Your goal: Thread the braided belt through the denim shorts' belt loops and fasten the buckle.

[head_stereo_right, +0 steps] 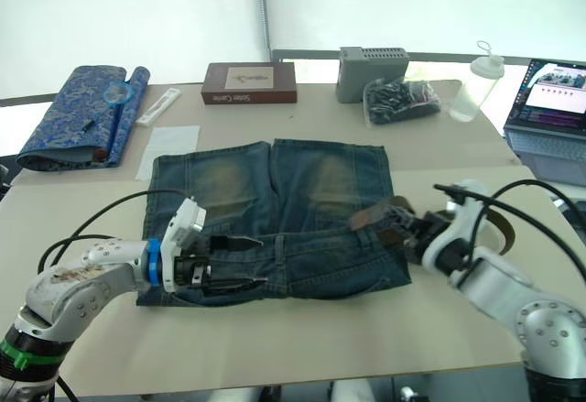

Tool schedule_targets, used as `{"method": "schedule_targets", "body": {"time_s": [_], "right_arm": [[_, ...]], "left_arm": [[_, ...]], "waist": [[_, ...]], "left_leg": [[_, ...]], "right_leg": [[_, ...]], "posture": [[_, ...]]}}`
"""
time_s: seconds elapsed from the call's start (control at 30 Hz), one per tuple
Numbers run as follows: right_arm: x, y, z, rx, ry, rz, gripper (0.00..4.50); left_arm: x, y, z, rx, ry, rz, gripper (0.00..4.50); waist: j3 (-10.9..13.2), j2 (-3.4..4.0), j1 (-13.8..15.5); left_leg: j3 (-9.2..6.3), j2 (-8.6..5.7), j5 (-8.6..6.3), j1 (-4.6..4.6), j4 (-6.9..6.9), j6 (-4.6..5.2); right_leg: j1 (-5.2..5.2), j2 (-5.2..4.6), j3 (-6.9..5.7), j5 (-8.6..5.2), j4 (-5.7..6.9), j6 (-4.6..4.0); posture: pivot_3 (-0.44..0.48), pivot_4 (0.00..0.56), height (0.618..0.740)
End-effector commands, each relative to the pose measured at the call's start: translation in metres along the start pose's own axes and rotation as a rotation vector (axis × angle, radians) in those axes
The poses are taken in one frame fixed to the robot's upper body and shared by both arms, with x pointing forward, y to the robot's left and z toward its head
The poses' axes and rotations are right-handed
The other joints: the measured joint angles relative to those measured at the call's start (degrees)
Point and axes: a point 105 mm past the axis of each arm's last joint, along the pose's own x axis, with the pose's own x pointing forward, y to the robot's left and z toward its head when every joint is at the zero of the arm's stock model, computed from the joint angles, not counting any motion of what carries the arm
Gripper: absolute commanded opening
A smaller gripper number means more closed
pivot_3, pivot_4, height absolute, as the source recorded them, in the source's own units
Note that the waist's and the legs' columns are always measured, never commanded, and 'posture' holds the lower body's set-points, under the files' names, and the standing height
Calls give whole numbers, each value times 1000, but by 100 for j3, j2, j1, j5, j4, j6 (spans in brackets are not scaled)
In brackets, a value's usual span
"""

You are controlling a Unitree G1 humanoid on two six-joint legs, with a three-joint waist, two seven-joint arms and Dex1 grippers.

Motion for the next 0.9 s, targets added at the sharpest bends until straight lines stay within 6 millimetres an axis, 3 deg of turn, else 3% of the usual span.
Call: {"method": "schedule_targets", "body": {"time_s": [0.03,0.2,0.33,0.57,0.9], "right_arm": [[-4,-4,22,4,-48,59,0],[9,2,9,50,17,148,0],[14,-9,-2,-24,70,112,0],[8,-22,6,-73,58,84,0],[3,-37,5,-133,107,43,0]], "left_arm": [[3,-11,3,90,-8,-45,4449],[1,-14,-4,148,7,-67,4449],[1,-16,4,211,-20,-51,4449],[1,-20,19,251,-83,15,4449],[-1,-19,25,281,-116,47,4449]], "waist": [[0,0,-13],[0,0,-56],[0,0,-22],[0,0,-24],[0,1,-29]], "left_leg": [[5,-4,1,0,3,6],[15,3,0,4,4,9],[14,8,1,2,4,9],[14,-8,-7,-6,13,22],[15,-8,-3,0,18,17]], "right_leg": [[1,-3,4,4,0,7],[0,5,11,30,1,41],[-1,8,8,32,2,39],[-1,-5,9,42,-4,59],[4,1,9,43,0,58]], "posture": [[0,150,740],[0,150,740],[0,150,740],[0,150,740],[0,150,740]]}}
